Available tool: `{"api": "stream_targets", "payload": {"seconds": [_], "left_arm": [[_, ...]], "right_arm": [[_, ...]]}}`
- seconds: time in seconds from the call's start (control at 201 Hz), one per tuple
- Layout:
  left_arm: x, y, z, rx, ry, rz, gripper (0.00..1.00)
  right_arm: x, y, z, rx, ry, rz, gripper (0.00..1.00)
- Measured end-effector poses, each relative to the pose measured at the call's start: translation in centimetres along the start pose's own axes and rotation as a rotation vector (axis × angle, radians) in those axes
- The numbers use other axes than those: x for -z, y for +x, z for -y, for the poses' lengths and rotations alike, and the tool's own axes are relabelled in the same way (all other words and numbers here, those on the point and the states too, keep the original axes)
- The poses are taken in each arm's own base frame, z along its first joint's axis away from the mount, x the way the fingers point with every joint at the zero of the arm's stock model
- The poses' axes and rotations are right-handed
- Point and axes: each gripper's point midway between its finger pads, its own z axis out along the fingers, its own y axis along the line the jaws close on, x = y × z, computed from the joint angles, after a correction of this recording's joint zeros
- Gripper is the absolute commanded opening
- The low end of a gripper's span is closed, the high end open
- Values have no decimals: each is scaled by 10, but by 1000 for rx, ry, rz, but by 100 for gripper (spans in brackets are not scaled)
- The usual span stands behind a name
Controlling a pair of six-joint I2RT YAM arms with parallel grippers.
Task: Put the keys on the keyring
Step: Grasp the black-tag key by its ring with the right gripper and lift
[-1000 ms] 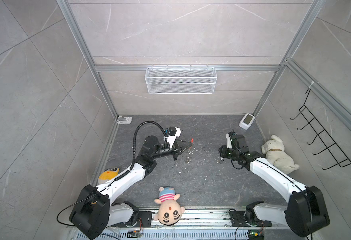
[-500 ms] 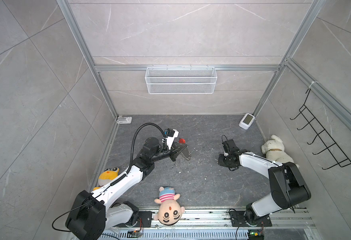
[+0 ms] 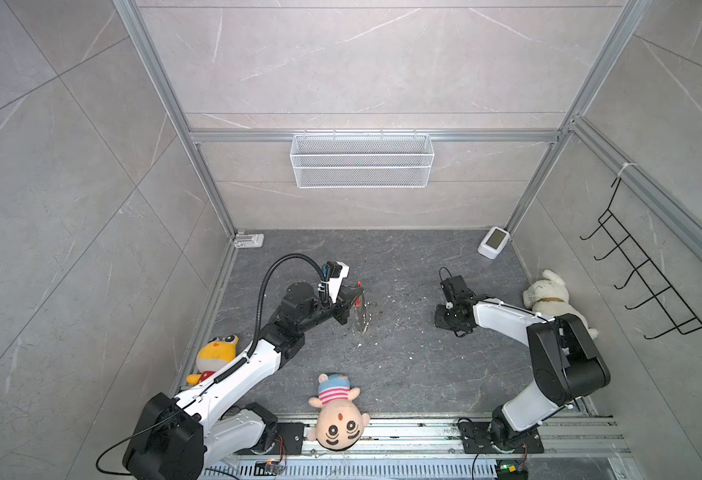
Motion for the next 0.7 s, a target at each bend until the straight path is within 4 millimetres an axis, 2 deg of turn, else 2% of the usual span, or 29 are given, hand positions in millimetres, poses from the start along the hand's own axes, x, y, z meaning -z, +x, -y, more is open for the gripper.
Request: {"api": "stream_targets", "payload": {"seconds": [0.035,0.234,0.334,0.458,0.578,0.702], "left_arm": [[0,0,-1,0,-7,1,0],[0,-1,-4,-8,-24,4,0],[-1,0,-5,-10,-26,-2,0],[-4,4,-8,-1,-36,-19,0],[-5,4,-9,3,-42,-26,0],[-5,2,-10,11,-46,-22,0]], "right_arm": [[0,0,0,3,2,0,0],[1,-1,2,10,12,7,0],[11,-5,1,31,2,26,0],[38,-18,-13,73,-83,98,0],[76,-31,-40,142,-234,194,0],[105,-34,-67,266,-353,273,0]]}}
